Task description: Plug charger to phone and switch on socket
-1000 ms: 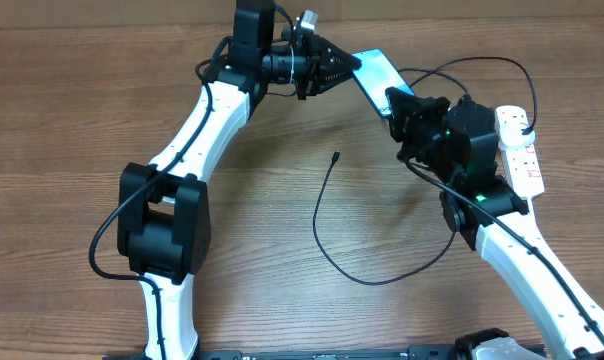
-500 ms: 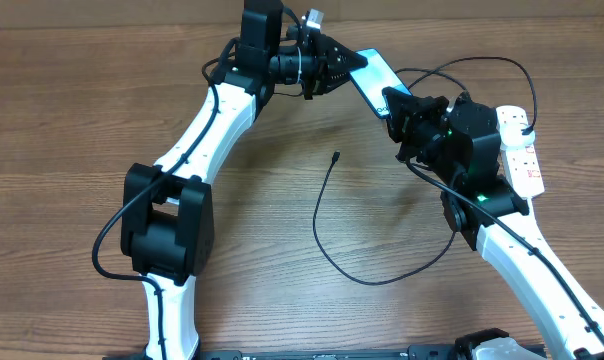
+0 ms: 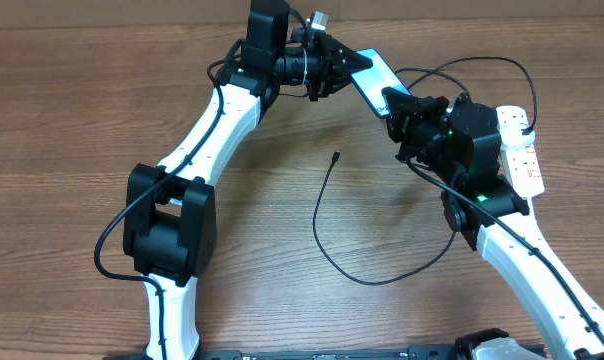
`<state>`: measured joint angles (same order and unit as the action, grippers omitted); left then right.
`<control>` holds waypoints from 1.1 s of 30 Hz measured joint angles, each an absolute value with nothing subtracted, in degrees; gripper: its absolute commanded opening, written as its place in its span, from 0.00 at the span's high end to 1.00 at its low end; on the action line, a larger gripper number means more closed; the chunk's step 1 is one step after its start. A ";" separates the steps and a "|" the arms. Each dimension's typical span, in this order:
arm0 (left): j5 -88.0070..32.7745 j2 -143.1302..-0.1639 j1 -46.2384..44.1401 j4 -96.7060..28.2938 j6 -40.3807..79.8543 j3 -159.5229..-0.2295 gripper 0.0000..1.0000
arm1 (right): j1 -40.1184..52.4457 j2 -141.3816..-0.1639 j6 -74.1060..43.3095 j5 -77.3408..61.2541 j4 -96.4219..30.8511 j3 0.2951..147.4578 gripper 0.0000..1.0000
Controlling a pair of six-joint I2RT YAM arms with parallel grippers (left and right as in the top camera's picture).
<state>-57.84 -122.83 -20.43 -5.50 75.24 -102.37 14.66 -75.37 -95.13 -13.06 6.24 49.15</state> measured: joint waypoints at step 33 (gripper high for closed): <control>-52.77 -122.83 -18.87 -24.77 60.73 -102.39 0.96 | 15.90 -75.37 -78.19 -18.41 -8.80 49.15 0.15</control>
<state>-52.77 -122.83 -18.87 -24.77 60.73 -102.39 15.90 -75.37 -78.19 -18.41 -8.80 49.15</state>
